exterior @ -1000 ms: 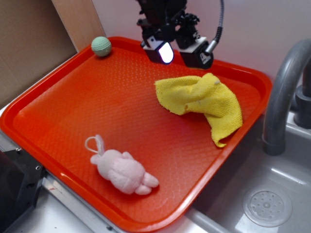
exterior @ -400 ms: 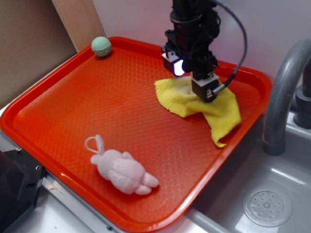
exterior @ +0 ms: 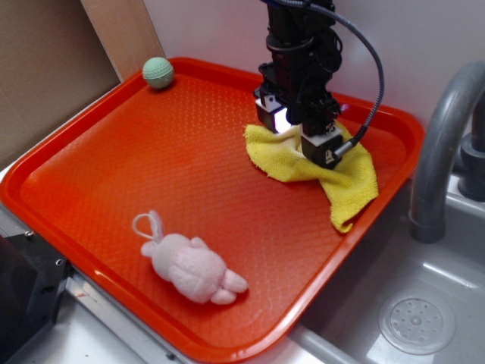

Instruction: Grab the yellow cloth.

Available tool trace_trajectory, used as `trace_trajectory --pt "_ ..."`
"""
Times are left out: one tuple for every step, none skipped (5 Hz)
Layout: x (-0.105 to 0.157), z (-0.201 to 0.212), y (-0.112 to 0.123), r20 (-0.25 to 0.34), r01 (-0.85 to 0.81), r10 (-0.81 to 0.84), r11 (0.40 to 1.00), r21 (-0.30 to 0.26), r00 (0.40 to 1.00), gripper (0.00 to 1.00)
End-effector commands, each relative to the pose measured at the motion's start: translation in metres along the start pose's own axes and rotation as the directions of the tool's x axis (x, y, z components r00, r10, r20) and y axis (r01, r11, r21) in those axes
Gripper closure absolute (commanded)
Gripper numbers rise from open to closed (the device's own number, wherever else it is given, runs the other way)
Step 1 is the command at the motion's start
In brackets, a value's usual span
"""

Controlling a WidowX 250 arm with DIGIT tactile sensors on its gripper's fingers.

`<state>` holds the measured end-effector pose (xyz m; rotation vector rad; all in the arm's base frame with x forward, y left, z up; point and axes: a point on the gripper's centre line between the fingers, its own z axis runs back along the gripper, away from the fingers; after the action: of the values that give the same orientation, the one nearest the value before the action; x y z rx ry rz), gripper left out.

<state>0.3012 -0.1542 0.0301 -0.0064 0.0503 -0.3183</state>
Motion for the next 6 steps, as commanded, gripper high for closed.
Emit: trace_trajectory --pt "-0.010 0.073 -0.023 0.168 0.047 -0.035 0.996 -0.070 0.985 0.00" --pt "-0.010 0.059 -0.038 0.134 0.087 -0.083 0.996 -0.031 0.988 0.00" --pt "-0.006 0.039 -0.046 0.104 0.121 -0.122 0.992 0.015 0.987 0.00" --pt "-0.007 0.026 -0.056 0.088 0.171 -0.174 0.985 0.036 0.981 0.00" --pt "0.001 0.012 -0.044 0.054 0.140 -0.142 0.989 0.036 0.988 0.00" --pt "0.012 0.005 -0.030 0.047 0.107 -0.109 0.993 0.040 0.993 0.00"
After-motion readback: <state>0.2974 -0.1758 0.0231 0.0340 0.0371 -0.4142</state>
